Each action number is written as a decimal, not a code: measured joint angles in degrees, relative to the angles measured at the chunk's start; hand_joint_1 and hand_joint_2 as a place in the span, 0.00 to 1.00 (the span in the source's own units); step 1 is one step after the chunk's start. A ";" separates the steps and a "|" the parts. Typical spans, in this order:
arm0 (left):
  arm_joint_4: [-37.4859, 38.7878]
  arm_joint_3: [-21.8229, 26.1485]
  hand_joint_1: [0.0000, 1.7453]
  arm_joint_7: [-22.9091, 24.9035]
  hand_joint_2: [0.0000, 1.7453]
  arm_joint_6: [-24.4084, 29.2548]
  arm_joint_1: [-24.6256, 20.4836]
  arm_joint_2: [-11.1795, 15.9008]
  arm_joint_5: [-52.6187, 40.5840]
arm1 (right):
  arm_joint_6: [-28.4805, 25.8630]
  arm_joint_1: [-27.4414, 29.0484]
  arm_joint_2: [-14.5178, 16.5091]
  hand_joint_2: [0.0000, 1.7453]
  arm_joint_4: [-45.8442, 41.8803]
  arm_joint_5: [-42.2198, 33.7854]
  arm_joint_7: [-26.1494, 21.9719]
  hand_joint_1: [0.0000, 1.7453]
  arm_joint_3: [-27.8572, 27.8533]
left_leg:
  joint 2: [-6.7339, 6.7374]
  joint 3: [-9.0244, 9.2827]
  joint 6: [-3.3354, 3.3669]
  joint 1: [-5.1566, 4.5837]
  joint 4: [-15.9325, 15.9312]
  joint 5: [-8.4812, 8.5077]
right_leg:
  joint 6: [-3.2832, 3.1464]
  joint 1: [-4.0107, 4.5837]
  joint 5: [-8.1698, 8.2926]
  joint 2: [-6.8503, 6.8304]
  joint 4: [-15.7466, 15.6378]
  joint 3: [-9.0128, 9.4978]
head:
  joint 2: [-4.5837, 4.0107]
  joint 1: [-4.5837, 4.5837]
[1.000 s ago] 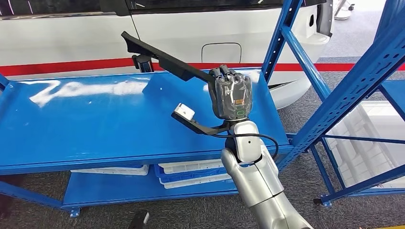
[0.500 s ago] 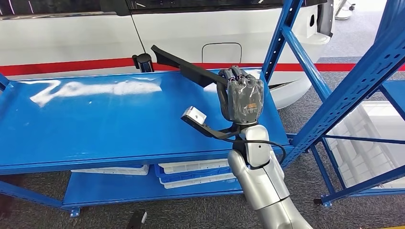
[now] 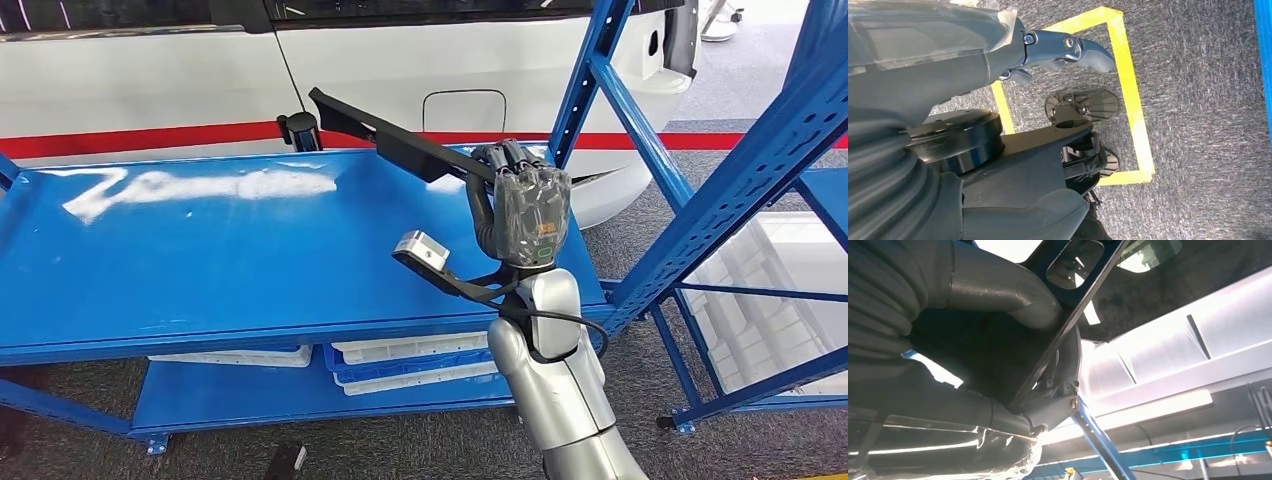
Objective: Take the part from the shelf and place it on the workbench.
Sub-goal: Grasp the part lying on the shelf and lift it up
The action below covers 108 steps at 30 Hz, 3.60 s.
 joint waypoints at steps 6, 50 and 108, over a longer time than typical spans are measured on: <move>0.00 -0.15 0.00 -0.32 1.00 -0.34 0.09 0.24 -0.33 | 0.00 0.81 -0.18 1.00 -2.00 -0.50 -1.34 1.00 -0.83 | -0.05 -0.14 0.72 -0.22 0.24 -0.18 | 0.54 -0.73 0.17 -0.01 -0.31 0.13 | 0.00 -0.04; 0.10 -3.63 0.00 -1.93 1.00 -1.68 -0.01 1.15 -0.85 | -0.43 14.47 0.03 1.00 -20.69 -7.78 -16.33 1.00 -16.17 | 1.08 0.09 1.30 -0.89 0.18 0.48 | 1.84 -1.12 -1.28 -0.26 2.01 0.18 | 0.00 0.41; 0.80 -2.64 0.00 -6.46 1.00 -1.81 3.18 3.65 2.60 | -0.46 24.52 2.03 1.00 -36.60 -26.29 -34.77 1.00 -26.81 | 0.70 1.24 3.05 -1.35 -1.08 0.30 | 1.20 -0.53 -5.25 -0.52 12.23 -3.43 | 0.01 0.61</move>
